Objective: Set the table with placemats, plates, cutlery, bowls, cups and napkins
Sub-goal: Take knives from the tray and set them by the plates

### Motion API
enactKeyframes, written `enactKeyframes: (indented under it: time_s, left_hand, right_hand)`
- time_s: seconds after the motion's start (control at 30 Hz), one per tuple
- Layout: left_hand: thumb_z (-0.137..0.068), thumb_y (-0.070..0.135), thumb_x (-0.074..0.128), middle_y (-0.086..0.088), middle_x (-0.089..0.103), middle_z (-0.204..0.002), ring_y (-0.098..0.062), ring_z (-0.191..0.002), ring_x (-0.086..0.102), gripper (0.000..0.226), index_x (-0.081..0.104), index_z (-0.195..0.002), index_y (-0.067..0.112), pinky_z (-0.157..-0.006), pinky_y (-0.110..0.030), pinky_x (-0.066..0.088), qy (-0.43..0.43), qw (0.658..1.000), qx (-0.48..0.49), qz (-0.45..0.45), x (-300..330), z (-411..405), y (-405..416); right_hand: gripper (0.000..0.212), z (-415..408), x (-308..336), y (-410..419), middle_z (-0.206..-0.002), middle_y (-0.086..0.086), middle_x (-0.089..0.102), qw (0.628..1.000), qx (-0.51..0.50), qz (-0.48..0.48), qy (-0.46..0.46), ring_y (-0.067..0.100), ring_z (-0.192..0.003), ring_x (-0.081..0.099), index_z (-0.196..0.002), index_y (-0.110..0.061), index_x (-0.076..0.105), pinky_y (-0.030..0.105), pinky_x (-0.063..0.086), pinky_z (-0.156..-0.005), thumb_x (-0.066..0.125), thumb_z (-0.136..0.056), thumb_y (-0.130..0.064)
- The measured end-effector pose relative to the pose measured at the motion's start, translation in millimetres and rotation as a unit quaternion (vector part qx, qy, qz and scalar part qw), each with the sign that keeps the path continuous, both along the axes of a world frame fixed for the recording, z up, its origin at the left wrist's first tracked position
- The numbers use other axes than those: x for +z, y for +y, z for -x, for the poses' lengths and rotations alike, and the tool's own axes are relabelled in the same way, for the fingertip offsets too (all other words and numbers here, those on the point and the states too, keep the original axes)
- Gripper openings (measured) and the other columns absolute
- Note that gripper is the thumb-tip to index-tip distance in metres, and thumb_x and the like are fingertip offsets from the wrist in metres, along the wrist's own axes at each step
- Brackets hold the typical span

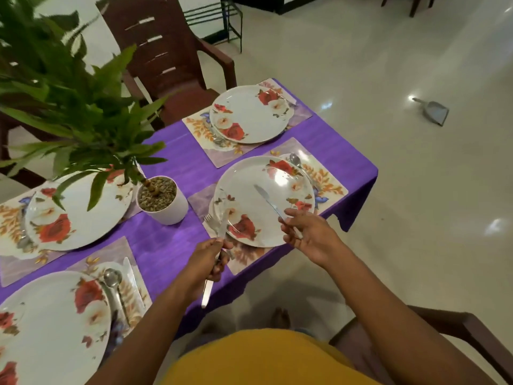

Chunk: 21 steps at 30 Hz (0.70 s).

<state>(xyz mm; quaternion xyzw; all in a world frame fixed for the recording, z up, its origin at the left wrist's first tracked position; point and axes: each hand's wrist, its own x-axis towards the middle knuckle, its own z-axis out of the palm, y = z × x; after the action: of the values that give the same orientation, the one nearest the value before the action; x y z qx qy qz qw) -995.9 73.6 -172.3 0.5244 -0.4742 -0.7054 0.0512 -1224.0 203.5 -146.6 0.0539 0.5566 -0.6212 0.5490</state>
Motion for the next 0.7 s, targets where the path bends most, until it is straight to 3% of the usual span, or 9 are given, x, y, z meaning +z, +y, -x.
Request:
enactKeyframes:
  time_s: [0.17,0.27,0.37,0.43,0.5,0.53,0.6,0.7]
  left_hand:
    - [-0.112,0.020,0.041,-0.005,0.054,-0.064,-0.010,-0.045,0.034,0.031,0.064,-0.112,0.000,-0.045,-0.019,0.024,-0.029,0.999,-0.011,0.021,4,22,-2]
    - [-0.109,0.020,0.050,-0.005,0.055,-0.062,-0.010,-0.044,0.034,0.022,0.064,-0.107,0.003,-0.046,-0.021,0.024,-0.045,0.998,-0.026,0.047,3,35,-10]
    - [-0.106,0.025,0.058,-0.004,0.058,-0.067,-0.008,-0.045,0.042,0.020,0.065,-0.107,0.007,-0.042,-0.023,0.031,-0.067,0.994,-0.044,0.078,-1,52,-20]
    - [-0.105,0.028,0.060,-0.003,0.064,-0.077,-0.009,-0.053,0.049,0.020,0.066,-0.114,0.011,-0.043,-0.026,0.045,-0.077,0.991,-0.057,0.098,-4,64,-26]
    - [-0.104,0.027,0.060,0.000,0.070,-0.090,-0.009,-0.064,0.057,0.015,0.066,-0.115,0.017,-0.068,-0.039,0.063,-0.076,0.987,-0.071,0.123,-4,78,-31]
    - [-0.104,0.025,0.061,0.001,0.072,-0.094,-0.010,-0.071,0.062,0.011,0.066,-0.111,0.019,-0.077,-0.039,0.062,-0.074,0.984,-0.076,0.140,-4,84,-33]
    - [-0.100,0.021,0.064,0.004,0.072,-0.094,-0.016,-0.086,0.069,0.002,0.066,-0.102,0.021,-0.078,-0.031,0.059,-0.088,0.974,-0.095,0.185,-7,96,-38]
    - [-0.093,0.027,0.074,0.009,0.068,-0.097,-0.014,-0.091,0.067,0.015,0.064,-0.104,0.022,-0.086,-0.037,0.059,-0.138,0.943,-0.147,0.266,-10,106,-45]
  right_hand:
    - [0.034,12,-9,-7,-0.100,0.019,0.065,0.996,0.086,-0.017,0.005,0.030,-0.084,0.067,-0.120,-0.004,0.070,0.040,0.062,-0.079,0.063,-0.090,0.010]
    - [0.033,14,-14,-15,-0.100,0.022,0.062,0.996,0.079,-0.038,0.013,0.031,-0.085,0.065,-0.120,-0.002,0.069,0.040,0.062,-0.079,0.058,-0.091,0.010]
    - [0.034,18,-15,-23,-0.096,0.019,0.064,0.997,0.068,-0.043,0.019,0.024,-0.076,0.064,-0.120,-0.001,0.065,0.032,0.055,-0.062,0.051,-0.091,0.011]
    - [0.032,21,-15,-27,-0.094,0.018,0.069,0.996,0.062,-0.056,0.040,0.020,-0.071,0.061,-0.119,-0.002,0.066,0.028,0.046,-0.054,0.048,-0.093,0.008]
    - [0.025,26,-15,-30,-0.091,0.016,0.072,0.994,0.054,-0.075,0.062,0.018,-0.068,0.058,-0.118,-0.002,0.068,0.027,0.042,-0.053,0.051,-0.099,-0.005]
    - [0.025,30,-15,-32,-0.091,0.015,0.073,0.993,0.051,-0.085,0.068,0.017,-0.068,0.058,-0.117,-0.004,0.070,0.026,0.042,-0.054,0.053,-0.102,-0.013]
    - [0.027,37,-16,-33,-0.092,0.012,0.074,0.991,0.042,-0.102,0.078,0.017,-0.072,0.058,-0.114,-0.008,0.074,0.025,0.044,-0.058,0.055,-0.104,-0.024]
    - [0.023,48,-19,-33,-0.094,0.008,0.073,0.990,0.018,-0.107,0.096,0.018,-0.080,0.060,-0.112,-0.012,0.076,0.027,0.048,-0.064,0.058,-0.103,-0.022]
